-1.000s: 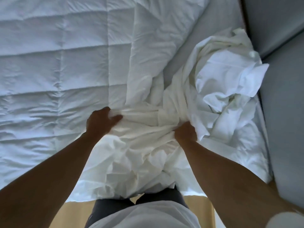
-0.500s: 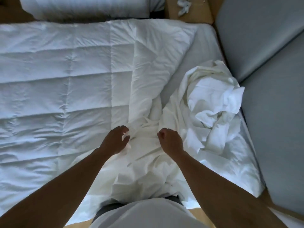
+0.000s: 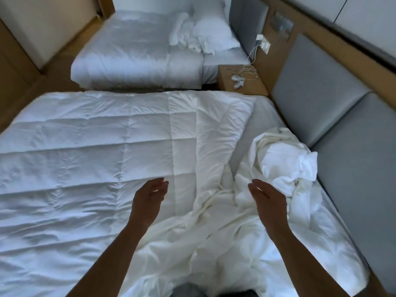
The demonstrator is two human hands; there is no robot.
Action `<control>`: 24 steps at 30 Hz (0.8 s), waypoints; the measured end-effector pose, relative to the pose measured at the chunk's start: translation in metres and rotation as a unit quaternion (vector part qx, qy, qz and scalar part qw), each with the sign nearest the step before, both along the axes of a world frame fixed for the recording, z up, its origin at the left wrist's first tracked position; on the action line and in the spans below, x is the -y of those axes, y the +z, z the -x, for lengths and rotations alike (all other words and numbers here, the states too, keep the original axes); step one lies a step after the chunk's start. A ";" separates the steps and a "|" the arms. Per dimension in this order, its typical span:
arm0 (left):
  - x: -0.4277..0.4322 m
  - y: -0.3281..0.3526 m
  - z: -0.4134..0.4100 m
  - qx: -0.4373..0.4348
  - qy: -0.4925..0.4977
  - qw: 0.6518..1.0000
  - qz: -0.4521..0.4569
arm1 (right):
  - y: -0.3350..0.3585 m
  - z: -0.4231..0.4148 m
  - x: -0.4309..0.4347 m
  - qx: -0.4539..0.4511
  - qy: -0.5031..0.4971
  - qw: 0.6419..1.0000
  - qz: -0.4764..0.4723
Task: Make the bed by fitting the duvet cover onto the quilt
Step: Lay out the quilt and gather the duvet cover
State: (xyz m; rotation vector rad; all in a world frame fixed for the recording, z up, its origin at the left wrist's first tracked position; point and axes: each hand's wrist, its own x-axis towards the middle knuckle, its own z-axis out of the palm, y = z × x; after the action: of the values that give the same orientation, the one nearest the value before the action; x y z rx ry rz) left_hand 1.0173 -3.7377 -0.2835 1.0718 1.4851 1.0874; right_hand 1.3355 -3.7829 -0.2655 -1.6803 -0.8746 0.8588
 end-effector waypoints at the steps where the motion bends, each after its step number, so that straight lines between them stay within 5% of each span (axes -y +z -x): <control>1: 0.008 0.004 0.011 0.021 0.015 1.000 -0.001 | 0.004 0.005 0.008 -0.025 -0.011 1.000 -0.016; 10: 0.108 0.054 0.068 0.038 0.117 0.992 -0.038 | 0.028 0.058 0.050 -0.120 0.042 0.991 -0.050; 24: 0.322 0.096 0.165 -0.018 0.337 0.940 -0.053 | 0.052 0.202 0.096 -0.152 0.283 0.947 -0.013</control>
State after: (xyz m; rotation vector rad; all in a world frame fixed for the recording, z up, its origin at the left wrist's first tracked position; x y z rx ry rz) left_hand 0.8525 -4.0600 -0.1878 0.6513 1.9047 1.6365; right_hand 1.1338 -3.8788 -0.2133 -1.2303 -1.1608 1.4424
